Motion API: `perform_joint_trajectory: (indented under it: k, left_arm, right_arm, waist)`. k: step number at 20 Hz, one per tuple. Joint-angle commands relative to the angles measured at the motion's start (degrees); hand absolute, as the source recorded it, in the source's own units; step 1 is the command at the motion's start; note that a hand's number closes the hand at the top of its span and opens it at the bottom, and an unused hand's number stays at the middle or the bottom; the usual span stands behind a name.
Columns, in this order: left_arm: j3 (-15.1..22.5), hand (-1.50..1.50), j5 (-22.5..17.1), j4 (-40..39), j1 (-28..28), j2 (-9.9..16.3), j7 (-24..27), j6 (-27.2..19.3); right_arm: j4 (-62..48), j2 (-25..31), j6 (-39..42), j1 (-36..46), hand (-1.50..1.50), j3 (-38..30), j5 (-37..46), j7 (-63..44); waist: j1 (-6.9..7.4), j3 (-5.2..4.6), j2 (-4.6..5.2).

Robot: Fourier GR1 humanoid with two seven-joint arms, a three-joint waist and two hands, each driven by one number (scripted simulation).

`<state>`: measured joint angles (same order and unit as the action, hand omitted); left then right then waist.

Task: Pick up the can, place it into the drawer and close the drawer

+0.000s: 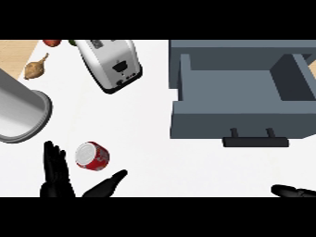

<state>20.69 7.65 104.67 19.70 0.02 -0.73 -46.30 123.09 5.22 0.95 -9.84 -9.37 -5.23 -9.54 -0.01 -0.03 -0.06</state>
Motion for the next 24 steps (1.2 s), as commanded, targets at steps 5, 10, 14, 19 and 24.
perform_joint_trajectory:
  k: [5,10,14,19,24]
  left_arm:
    - [-7.9,-1.50,-12.4,-12.0,-3.9,0.8,11.6,2.6]
    - [-5.2,-1.50,-20.8,-21.1,-2.2,0.0,24.2,0.6]
    - [-8.4,-1.50,-22.9,-23.2,-3.0,0.0,25.7,4.3]
    - [-7.6,-1.50,-26.3,-28.1,-5.7,0.0,28.4,3.5]
    - [-12.2,-1.50,-28.9,-33.2,-10.9,0.0,29.2,5.2]
  right_arm:
    - [3.7,0.5,1.1,-0.6,-1.50,-1.7,-1.4,-3.4]
    - [1.9,0.6,1.3,1.3,-1.50,-2.3,-0.7,-2.8]
    - [3.9,0.1,3.6,-1.9,-1.50,-5.1,-3.5,-1.8]
    - [5.1,0.5,3.4,-0.6,-1.50,-6.2,-3.4,-5.1]
    - [5.2,-1.5,3.2,-0.4,-1.50,-3.0,0.8,-4.1]
  waist:
    - [-0.11,0.00,0.01]
    - [0.06,-0.02,0.02]
    - [-0.08,0.01,0.00]
    - [-0.03,0.02,0.02]
    - [-0.04,0.03,0.03]
